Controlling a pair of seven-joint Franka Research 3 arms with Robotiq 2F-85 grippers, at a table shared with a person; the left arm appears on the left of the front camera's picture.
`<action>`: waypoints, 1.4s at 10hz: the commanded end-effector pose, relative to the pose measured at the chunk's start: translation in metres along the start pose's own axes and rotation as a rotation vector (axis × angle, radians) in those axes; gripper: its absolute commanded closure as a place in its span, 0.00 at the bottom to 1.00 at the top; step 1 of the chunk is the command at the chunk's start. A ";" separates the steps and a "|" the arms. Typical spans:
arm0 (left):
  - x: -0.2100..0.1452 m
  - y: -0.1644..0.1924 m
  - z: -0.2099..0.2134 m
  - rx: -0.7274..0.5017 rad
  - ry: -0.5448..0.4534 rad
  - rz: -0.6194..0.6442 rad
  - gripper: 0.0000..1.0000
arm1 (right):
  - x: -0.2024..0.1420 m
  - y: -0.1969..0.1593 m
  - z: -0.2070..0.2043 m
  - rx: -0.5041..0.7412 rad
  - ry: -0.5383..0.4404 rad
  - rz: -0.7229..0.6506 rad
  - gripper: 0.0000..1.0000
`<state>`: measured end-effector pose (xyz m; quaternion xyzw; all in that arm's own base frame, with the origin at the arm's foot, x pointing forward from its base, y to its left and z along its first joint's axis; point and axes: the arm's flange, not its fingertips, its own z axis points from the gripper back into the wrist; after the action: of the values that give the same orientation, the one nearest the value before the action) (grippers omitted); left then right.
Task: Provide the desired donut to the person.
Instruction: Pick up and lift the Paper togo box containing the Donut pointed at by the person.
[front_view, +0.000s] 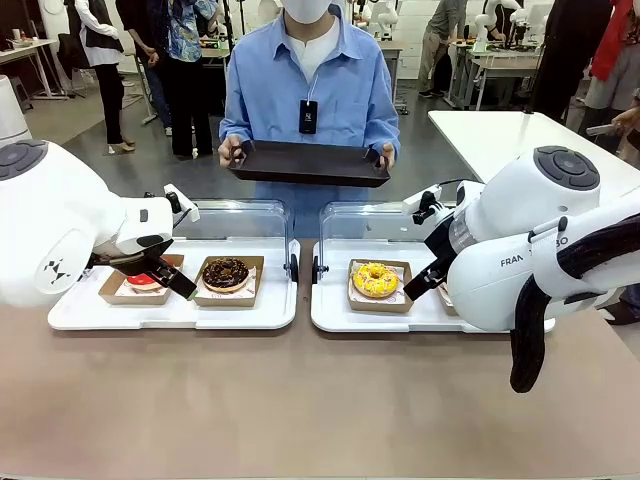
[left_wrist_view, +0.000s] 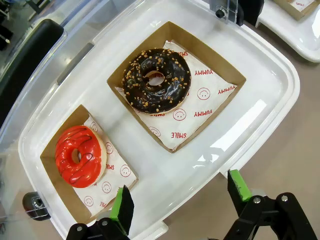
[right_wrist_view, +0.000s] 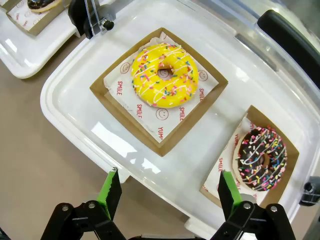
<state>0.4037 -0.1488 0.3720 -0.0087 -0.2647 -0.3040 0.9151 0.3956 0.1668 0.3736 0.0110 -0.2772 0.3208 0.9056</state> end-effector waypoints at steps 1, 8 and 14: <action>0.000 0.000 0.000 0.000 0.000 0.000 0.00 | 0.000 0.000 0.000 0.000 0.000 0.000 0.00; 0.004 -0.007 0.115 0.023 -0.018 -0.133 0.00 | -0.014 0.021 0.138 -0.081 0.070 0.081 0.00; 0.008 -0.021 0.205 0.047 -0.057 -0.169 0.00 | -0.016 0.017 0.222 -0.137 0.085 0.054 0.00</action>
<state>0.2848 -0.1273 0.5630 0.0280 -0.3056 -0.3703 0.8767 0.2530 0.1202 0.5612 -0.0727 -0.2657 0.3176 0.9073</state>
